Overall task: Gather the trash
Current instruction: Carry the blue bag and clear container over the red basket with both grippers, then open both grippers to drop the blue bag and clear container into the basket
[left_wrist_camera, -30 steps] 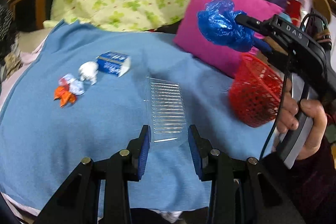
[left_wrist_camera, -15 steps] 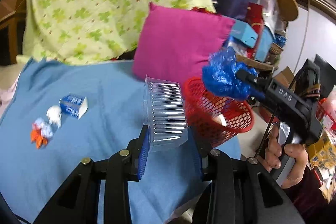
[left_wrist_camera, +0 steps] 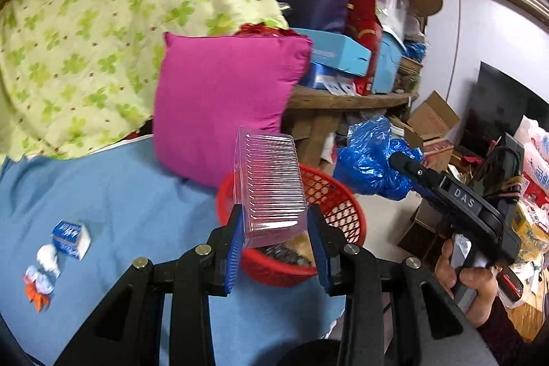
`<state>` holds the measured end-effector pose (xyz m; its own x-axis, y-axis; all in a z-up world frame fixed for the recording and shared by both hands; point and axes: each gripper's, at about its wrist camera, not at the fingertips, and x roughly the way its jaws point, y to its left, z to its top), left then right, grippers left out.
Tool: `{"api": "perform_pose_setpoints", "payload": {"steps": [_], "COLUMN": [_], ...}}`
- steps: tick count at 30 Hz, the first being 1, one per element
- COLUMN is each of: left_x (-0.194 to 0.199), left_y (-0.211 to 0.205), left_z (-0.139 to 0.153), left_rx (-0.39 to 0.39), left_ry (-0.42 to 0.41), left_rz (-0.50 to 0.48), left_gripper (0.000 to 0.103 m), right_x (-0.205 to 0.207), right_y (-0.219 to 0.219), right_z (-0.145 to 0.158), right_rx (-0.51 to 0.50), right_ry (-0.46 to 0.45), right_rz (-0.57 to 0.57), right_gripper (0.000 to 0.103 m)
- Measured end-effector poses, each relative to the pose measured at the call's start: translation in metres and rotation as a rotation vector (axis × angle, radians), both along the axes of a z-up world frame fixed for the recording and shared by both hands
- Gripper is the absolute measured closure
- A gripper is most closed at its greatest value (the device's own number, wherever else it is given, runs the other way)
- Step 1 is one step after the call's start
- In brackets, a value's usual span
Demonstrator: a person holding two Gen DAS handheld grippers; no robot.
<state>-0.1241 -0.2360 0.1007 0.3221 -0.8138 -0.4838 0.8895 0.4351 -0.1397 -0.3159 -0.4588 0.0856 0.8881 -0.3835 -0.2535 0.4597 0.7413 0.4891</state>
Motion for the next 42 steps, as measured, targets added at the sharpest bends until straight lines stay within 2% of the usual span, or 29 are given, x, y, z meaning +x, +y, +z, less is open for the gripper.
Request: {"api": "perform_pose_setpoints", "payload": {"steps": [7, 16, 24, 32, 33, 35, 36, 37, 40, 42], "left_x": [-0.012, -0.014, -0.009, 0.003, 0.007, 0.012, 0.015, 0.019, 0.026, 0.032], "left_y": [-0.044, -0.074, -0.089, -0.098, -0.099, -0.099, -0.098, -0.094, -0.079, -0.061], "left_z": [-0.005, -0.017, -0.03, -0.041, -0.043, -0.046, -0.048, -0.049, -0.046, -0.044], "left_rx": [0.035, 0.099, 0.141, 0.161, 0.162, 0.165, 0.164, 0.157, 0.131, 0.113], "left_ry": [-0.009, -0.057, -0.076, -0.029, -0.006, 0.032, 0.048, 0.059, 0.066, 0.069], "left_rz": [-0.042, -0.037, -0.032, -0.043, -0.047, -0.057, -0.06, -0.053, -0.033, -0.013], "left_gripper": [0.065, 0.065, 0.065, 0.064, 0.063, 0.054, 0.041, 0.036, 0.036, 0.036], "right_x": [-0.016, -0.023, -0.003, 0.016, 0.017, 0.022, 0.025, 0.027, 0.032, 0.035], "right_y": [-0.02, -0.039, -0.044, -0.056, -0.058, -0.062, -0.065, -0.067, -0.07, -0.068], "right_z": [-0.008, -0.018, -0.034, -0.05, -0.052, -0.059, -0.063, -0.066, -0.074, -0.074], "right_rx": [0.037, 0.066, 0.108, 0.184, 0.194, 0.24, 0.273, 0.294, 0.345, 0.343], "right_ry": [-0.005, -0.014, 0.0, 0.012, 0.014, 0.022, 0.022, 0.021, 0.019, 0.02], "right_rz": [-0.04, -0.062, -0.022, -0.012, -0.01, -0.009, -0.005, 0.0, 0.013, 0.02], "right_gripper": [0.049, 0.049, 0.047, 0.046, 0.045, 0.04, 0.037, 0.034, 0.031, 0.031]}}
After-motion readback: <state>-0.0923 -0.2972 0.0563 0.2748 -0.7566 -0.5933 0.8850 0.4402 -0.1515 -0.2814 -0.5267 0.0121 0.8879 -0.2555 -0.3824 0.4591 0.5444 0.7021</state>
